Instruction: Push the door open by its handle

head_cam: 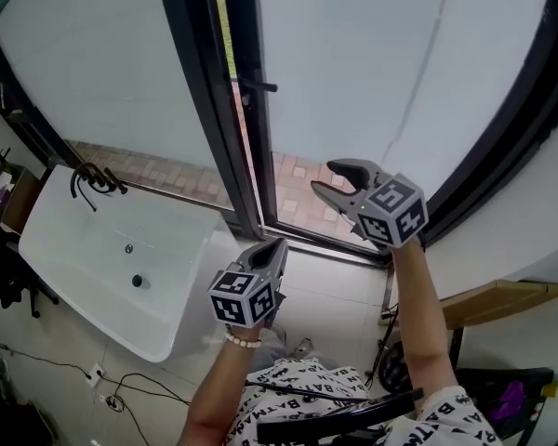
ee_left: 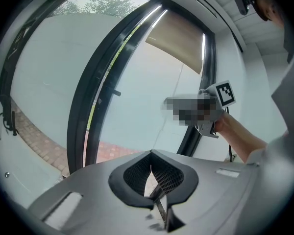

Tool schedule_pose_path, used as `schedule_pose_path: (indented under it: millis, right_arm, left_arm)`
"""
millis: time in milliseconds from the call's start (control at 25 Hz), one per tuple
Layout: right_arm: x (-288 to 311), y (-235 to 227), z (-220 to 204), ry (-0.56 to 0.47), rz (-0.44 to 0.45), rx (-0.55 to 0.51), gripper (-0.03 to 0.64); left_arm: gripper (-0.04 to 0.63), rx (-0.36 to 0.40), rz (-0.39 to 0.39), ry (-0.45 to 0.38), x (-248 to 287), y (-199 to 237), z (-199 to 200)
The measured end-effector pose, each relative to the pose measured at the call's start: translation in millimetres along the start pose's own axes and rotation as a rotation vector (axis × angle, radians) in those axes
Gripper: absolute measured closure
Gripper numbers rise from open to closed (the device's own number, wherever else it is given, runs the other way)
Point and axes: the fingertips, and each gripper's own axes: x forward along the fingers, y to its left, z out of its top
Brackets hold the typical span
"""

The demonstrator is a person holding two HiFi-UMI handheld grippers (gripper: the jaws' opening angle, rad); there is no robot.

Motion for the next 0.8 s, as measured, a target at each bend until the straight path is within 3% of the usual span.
schedule_pose_path:
  millis: [440,800]
  right_arm:
    - [106.9,-84.3,43.9,0.124,0.074,-0.093,0.399]
    - [190.0,-141.9,42.8,0.231,0.073,-0.12,0.399]
  left_arm:
    - [0.606,-0.022,0.001,-0.038,66.0,59.7,50.1]
    - [0.606,0.01,0.004,-0.034,115.4,111.6,93.1]
